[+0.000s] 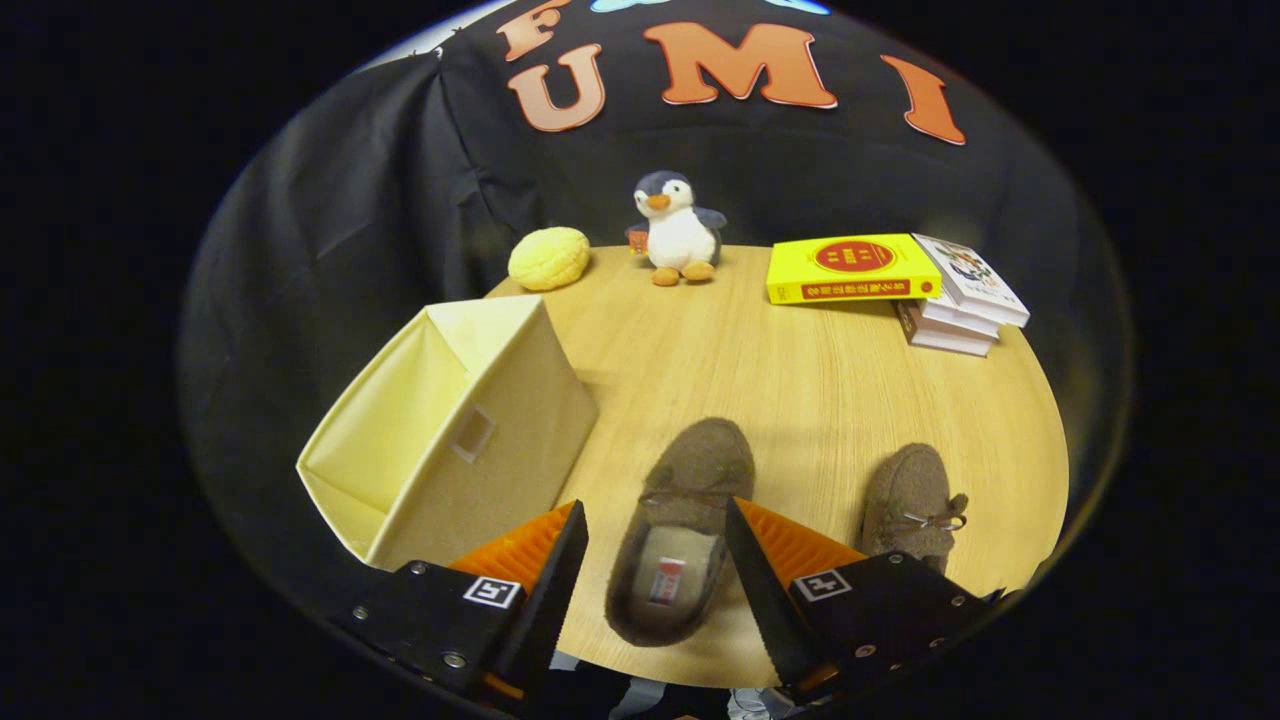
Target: Open the storage box then place both shoes into the box .Put the left shoe in first, then the right shoe, with the right side of both shoes facing outward in a uniform manner.
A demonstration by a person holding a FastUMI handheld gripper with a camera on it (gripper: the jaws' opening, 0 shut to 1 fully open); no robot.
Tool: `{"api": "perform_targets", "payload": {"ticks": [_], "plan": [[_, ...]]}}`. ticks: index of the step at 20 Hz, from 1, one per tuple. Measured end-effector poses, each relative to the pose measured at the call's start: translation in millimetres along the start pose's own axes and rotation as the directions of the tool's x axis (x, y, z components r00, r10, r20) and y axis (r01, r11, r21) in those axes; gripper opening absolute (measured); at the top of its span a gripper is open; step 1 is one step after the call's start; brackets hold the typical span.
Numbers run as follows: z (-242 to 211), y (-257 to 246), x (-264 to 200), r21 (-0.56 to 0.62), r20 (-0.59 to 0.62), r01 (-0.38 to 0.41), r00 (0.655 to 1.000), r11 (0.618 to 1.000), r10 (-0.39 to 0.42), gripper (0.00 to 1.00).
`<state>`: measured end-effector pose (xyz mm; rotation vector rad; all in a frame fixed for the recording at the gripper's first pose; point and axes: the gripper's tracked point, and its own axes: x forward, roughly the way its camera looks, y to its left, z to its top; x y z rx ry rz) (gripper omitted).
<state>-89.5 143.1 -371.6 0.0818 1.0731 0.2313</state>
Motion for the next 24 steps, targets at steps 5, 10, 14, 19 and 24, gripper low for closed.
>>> {"api": "perform_targets", "payload": {"ticks": [5,10,14,19,24], "plan": [[-39,-29,19,-0.015,-0.075,0.041,0.996,0.999,-0.042,0.78],[-42,-46,45,-0.025,-0.075,0.096,0.992,0.995,-0.097,0.69],[-39,-48,63,0.035,-0.082,0.097,0.992,0.995,-0.094,0.5],[-43,-48,75,0.077,-0.104,0.113,0.989,0.991,-0.104,0.21],[-41,-45,66,0.145,-0.133,0.116,0.986,0.983,-0.097,0.04]]}}
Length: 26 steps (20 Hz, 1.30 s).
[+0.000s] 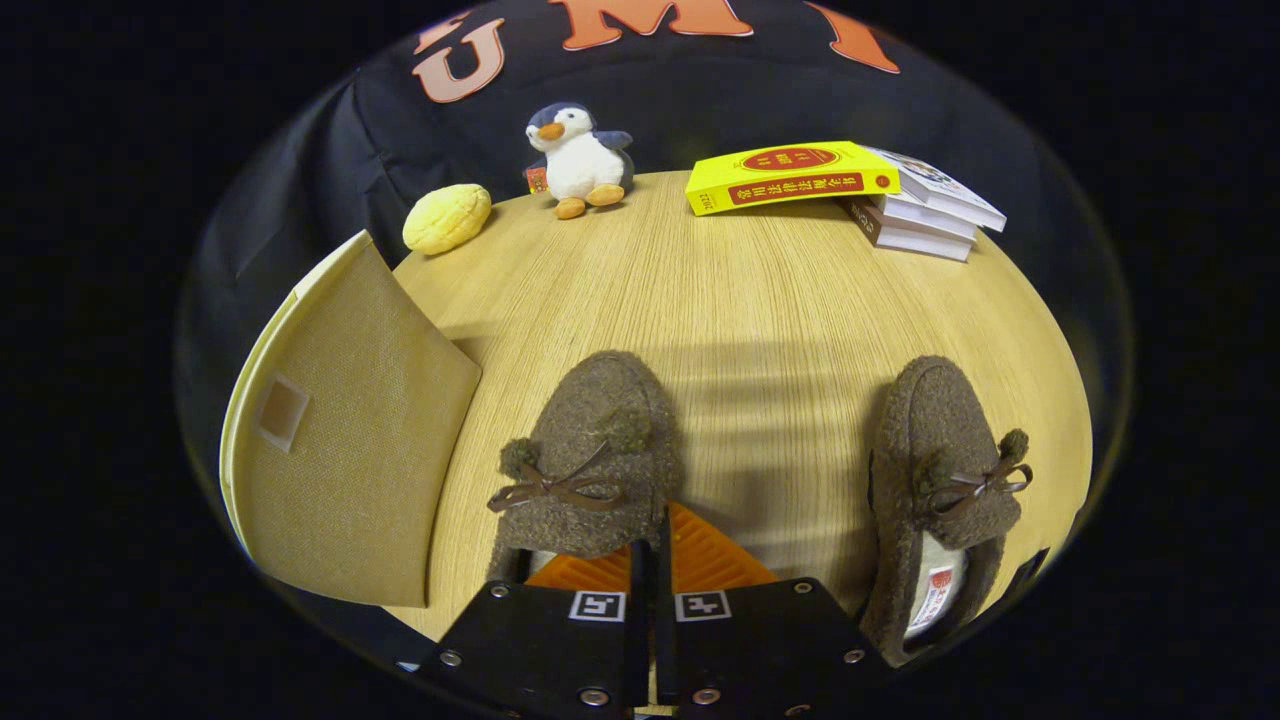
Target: Open the storage box then place both shoes into the box .Put the left shoe in first, then the right shoe, with the right side of both shoes facing outward in a uniform manner.
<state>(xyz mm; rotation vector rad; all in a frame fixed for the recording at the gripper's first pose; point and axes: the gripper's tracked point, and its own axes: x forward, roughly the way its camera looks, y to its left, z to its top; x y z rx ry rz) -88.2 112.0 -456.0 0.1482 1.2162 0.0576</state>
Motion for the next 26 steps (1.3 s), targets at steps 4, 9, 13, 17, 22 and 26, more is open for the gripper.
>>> {"api": "perform_targets", "payload": {"ticks": [4,9,13,17,22,26], "plan": [[13,12,-28,0.03,-0.002,0.002,1.0,1.0,-0.002,0.04],[52,44,-78,0.04,0.046,-0.038,0.998,0.998,0.036,0.04],[84,78,-114,0.043,0.092,-0.067,0.994,0.997,0.063,0.04],[103,121,-134,0.057,0.107,-0.132,0.986,0.99,0.125,0.04],[107,179,-128,0.043,0.094,-0.153,0.985,0.987,0.148,0.04],[103,222,-107,0.034,0.06,-0.148,0.988,0.988,0.145,0.04]]}}
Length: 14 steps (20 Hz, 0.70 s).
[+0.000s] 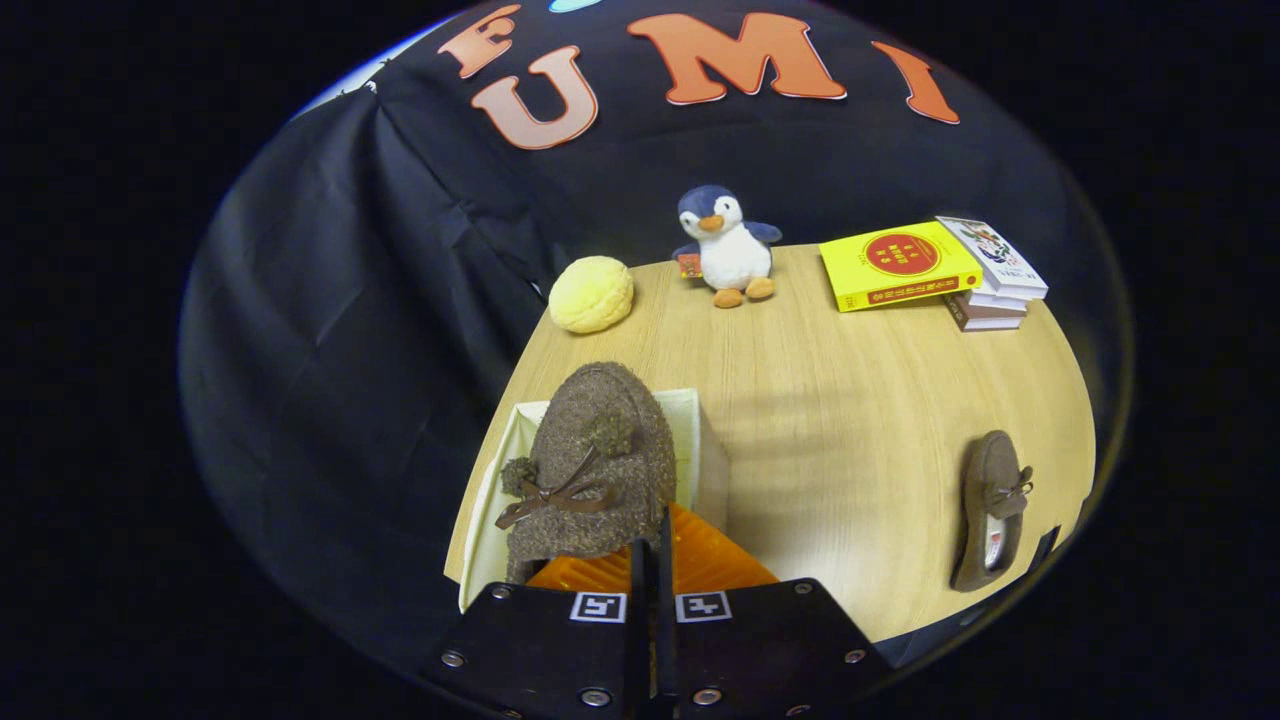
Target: Open the storage box then place both shoes into the box .Put the left shoe in first, then the right shoe, with the right side of both shoes facing outward in a uniform manner.
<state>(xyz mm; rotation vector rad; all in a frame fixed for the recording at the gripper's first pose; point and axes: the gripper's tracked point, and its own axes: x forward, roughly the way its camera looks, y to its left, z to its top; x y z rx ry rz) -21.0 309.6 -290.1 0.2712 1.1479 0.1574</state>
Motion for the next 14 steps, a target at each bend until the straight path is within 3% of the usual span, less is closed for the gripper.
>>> {"api": "perform_targets", "payload": {"ticks": [14], "plan": [[-67,51,106,-0.065,-0.205,0.127,0.969,0.99,-0.138,0.04]]}}
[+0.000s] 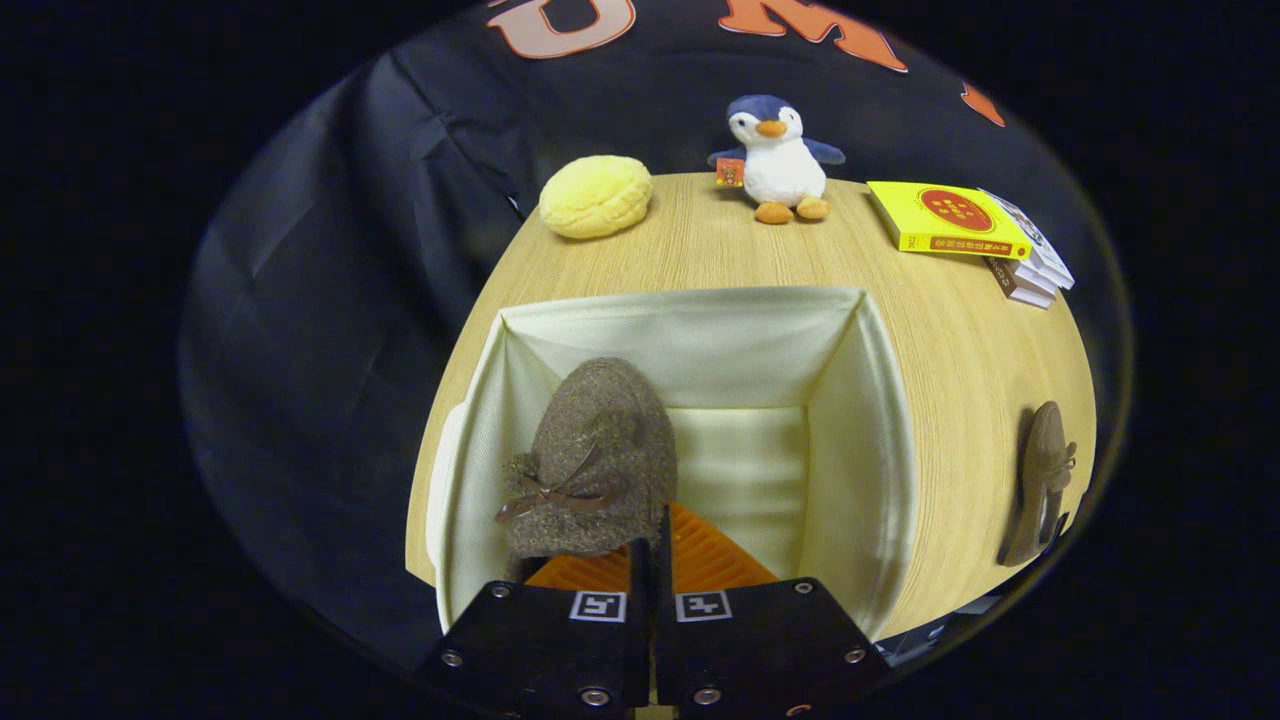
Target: Open the storage box then place both shoes into the box .Put the left shoe in first, then the right shoe, with the right side of both shoes facing outward in a uniform manner.
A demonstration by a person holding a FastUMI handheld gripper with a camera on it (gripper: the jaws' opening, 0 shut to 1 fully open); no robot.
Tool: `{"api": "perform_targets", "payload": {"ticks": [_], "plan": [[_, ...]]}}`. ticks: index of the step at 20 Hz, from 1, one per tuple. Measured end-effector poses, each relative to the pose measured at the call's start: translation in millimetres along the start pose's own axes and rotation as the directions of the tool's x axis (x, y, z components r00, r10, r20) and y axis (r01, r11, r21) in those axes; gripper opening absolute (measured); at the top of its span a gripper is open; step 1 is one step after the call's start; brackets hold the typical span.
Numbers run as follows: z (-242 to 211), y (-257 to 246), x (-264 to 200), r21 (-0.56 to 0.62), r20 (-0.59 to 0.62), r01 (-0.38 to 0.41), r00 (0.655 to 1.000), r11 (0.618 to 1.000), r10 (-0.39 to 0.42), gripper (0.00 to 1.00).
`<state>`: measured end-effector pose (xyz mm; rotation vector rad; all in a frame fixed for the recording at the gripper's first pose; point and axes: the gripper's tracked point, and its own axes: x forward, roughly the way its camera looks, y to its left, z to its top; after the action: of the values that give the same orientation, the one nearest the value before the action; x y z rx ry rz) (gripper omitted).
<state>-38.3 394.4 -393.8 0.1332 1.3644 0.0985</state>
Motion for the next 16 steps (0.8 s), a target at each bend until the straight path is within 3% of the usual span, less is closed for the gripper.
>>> {"api": "perform_targets", "payload": {"ticks": [4,8,12,13,16], "plan": [[-22,11,16,0.01,-0.094,-0.008,0.995,1.0,0.009,0.11],[-33,16,5,0.004,-0.137,-0.084,0.987,0.996,0.084,0.19],[-25,26,-32,0.004,-0.11,-0.24,0.965,0.971,0.239,0.42],[-21,24,-43,-0.015,-0.093,-0.269,0.959,0.963,0.267,0.52],[-7,6,-77,-0.067,-0.02,-0.323,0.946,0.944,0.322,0.68]]}}
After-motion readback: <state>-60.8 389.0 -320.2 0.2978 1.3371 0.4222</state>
